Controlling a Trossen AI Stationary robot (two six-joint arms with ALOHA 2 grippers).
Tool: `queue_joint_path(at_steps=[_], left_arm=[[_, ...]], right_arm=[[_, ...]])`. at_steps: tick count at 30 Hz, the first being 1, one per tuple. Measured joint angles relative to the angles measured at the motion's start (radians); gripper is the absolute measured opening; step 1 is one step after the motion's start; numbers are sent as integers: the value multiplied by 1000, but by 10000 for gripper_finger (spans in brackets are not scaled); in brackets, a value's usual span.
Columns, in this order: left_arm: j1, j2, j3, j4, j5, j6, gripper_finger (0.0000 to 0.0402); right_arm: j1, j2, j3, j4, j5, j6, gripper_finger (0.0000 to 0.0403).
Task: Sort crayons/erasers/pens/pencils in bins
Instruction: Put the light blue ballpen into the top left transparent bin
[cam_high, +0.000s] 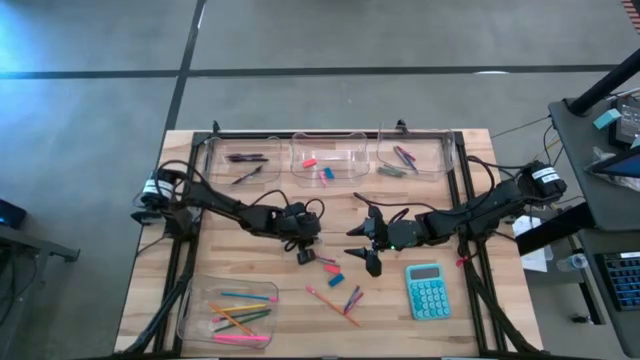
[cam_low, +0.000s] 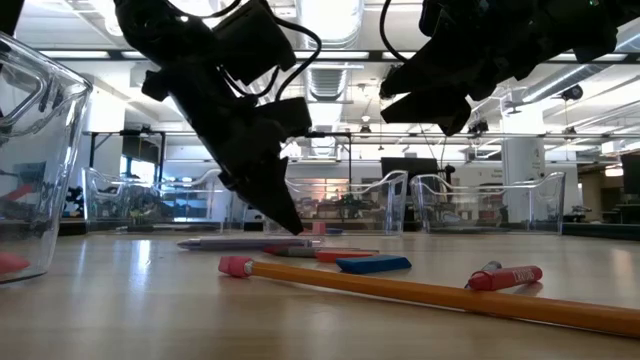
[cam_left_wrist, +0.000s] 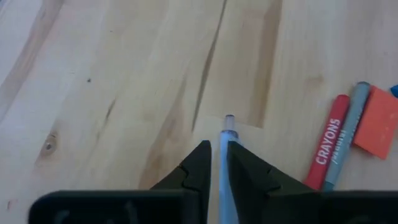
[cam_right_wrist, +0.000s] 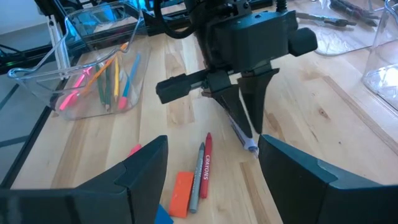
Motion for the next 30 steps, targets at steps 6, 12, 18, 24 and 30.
queue_joint_path(at_steps=[6, 12, 18, 24, 30], left_arm=[[4, 0, -5, 0, 10, 0, 80], [-1, 0, -17, 1, 59, -7, 114], [-1, 0, -38, 0, 53, -13, 121], [0, 0, -40, 2, 39, -33, 121], [0, -9, -11, 1, 41, -29, 121]], right_arm=[[0, 0, 0, 0, 0, -1, 238], [0, 0, 0, 0, 0, -4, 238], [0, 0, 0, 0, 0, -4, 238], [0, 0, 0, 0, 0, -4, 238], [0, 0, 0, 0, 0, -4, 238]])
